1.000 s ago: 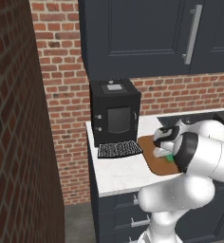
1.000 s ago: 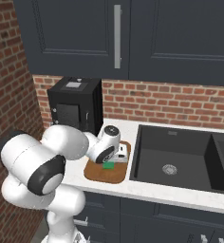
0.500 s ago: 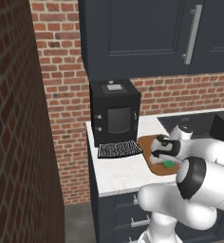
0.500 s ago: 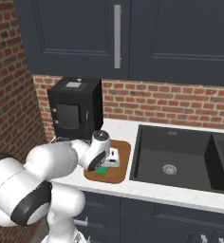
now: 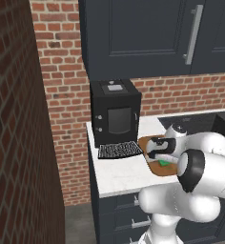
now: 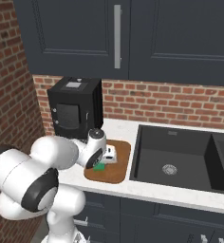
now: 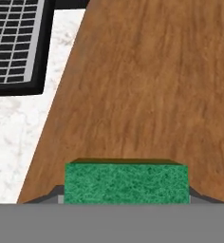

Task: Pick up the sponge from the counter and clean the cutting board by briefly scrubbing or pressing down on the cutting board. Once finished, release the sponge.

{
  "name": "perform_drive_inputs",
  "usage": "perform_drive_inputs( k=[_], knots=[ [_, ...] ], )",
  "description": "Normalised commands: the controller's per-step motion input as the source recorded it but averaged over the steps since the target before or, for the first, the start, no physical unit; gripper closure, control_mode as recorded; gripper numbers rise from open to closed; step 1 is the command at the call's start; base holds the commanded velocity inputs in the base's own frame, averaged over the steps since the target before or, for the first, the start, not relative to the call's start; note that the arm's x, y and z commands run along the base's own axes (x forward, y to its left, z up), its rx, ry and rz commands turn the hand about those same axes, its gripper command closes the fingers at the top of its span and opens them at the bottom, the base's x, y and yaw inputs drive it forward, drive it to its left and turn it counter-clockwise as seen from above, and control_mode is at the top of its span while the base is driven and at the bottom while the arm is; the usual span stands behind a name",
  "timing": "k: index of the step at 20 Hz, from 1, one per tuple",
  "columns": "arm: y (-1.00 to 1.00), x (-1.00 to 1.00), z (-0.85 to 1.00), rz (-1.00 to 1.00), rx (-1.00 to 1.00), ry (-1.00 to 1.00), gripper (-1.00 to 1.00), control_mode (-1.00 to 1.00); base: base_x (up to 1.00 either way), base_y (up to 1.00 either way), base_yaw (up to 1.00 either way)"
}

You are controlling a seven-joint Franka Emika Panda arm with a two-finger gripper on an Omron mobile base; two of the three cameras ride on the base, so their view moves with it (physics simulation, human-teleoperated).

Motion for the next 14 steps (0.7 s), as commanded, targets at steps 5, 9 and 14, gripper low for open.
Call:
perform_drive_inputs(
  k=[5, 9, 14],
  knots=[
    [0.00, 0.74, -0.04, 0.00, 0.00, 0.00, 1.00, -1.00, 0.00, 0.00, 0.00],
    [0.00, 0.72, -0.01, 0.00, 0.00, 0.00, 1.00, -1.00, 0.00, 0.00, 0.00],
    [0.00, 0.54, 0.00, 0.00, 0.00, 0.00, 1.00, -1.00, 0.00, 0.00, 0.00]
  ],
)
